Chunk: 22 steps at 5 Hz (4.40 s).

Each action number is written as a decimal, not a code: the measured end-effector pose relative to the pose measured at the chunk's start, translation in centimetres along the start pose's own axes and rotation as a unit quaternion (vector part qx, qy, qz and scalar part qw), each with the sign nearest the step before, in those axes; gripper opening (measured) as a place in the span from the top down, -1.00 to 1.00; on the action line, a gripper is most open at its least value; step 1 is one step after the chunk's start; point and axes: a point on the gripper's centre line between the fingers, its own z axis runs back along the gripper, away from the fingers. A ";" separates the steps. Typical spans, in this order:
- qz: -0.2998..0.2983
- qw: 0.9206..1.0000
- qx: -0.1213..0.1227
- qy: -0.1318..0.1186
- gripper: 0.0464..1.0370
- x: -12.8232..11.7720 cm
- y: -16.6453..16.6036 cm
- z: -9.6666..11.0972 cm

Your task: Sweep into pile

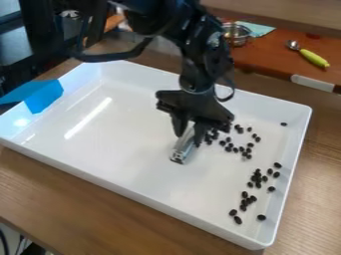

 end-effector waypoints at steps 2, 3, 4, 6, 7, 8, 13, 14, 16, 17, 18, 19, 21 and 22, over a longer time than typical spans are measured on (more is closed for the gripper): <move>-0.024 1.000 -0.003 -0.021 0.42 -0.1 -3.8 0.1; -0.031 0.999 -0.013 -0.026 0.42 0.0 -5.8 0.3; -0.033 0.999 -0.022 -0.012 0.42 -0.5 -7.7 0.6; -0.027 0.998 -0.047 0.017 0.42 -0.5 -8.2 1.4; 0.012 0.998 -0.064 0.018 0.42 0.9 -5.5 3.1; 0.041 0.995 -0.088 0.013 0.42 2.8 -2.0 4.9; 0.048 0.998 -0.028 -0.033 0.42 4.1 7.7 2.8; 0.044 0.998 -0.010 -0.050 0.42 4.1 8.4 2.2; 0.037 0.999 0.034 -0.012 0.42 2.6 7.4 -0.7; 0.039 0.998 0.049 -0.003 0.42 3.2 6.6 -1.4; 0.033 0.998 0.052 0.000 0.42 3.1 6.0 -1.4; 0.029 0.999 0.046 0.009 0.42 3.2 4.7 -1.3; 0.009 0.999 0.022 0.021 0.42 2.3 0.2 -0.5; -0.001 1.000 0.022 0.017 0.42 1.8 -2.0 -0.4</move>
